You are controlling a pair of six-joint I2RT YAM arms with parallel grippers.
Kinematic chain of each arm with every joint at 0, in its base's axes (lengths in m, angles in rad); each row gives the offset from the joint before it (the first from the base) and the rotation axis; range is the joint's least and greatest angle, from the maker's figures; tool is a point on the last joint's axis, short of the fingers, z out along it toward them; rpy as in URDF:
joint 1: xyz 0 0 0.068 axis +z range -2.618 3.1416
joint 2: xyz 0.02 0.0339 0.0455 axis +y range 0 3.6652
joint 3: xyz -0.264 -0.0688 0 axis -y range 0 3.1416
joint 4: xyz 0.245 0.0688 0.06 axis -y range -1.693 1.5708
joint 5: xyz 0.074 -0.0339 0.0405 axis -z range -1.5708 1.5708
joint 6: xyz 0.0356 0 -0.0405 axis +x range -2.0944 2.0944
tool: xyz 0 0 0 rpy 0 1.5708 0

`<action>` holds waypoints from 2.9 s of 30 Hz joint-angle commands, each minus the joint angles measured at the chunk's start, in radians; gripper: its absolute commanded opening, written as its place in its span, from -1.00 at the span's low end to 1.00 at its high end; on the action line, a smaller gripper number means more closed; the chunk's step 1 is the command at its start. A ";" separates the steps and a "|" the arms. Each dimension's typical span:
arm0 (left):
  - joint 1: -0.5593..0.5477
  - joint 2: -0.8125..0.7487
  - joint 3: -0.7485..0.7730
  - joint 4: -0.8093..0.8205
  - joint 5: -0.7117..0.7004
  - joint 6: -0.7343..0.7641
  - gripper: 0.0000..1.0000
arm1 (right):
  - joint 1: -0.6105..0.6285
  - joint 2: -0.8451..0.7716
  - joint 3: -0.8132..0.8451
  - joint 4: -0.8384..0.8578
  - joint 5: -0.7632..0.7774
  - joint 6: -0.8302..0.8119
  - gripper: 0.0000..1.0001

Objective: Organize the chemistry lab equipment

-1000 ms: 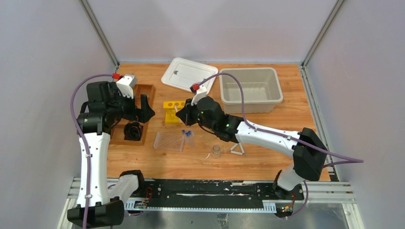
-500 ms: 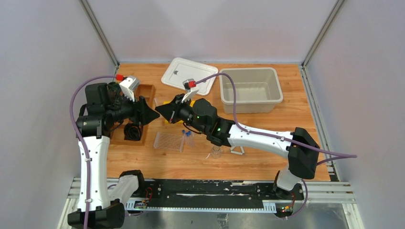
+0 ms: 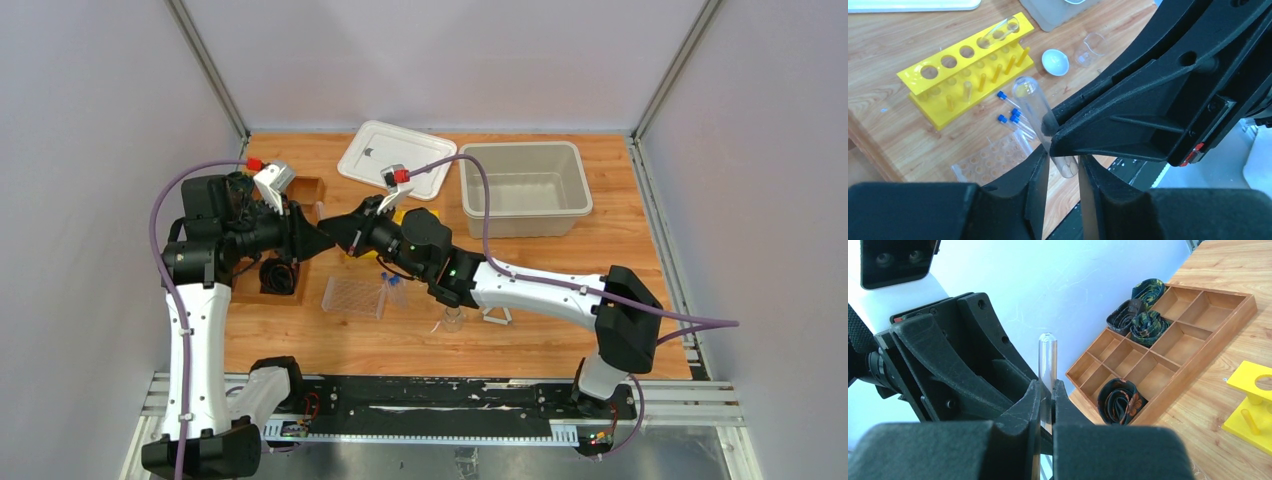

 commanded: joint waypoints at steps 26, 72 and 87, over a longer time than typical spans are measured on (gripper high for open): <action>0.006 -0.011 -0.014 0.003 -0.064 0.069 -0.92 | -0.139 0.154 0.518 -0.703 -0.369 -0.123 -0.34; 0.005 0.028 0.016 0.001 -0.280 0.024 1.00 | -0.318 0.025 -0.381 0.324 -0.098 -0.742 -1.00; 0.006 0.027 0.015 0.001 -0.284 0.034 1.00 | -0.319 0.097 -0.368 0.334 -0.078 -0.758 -1.00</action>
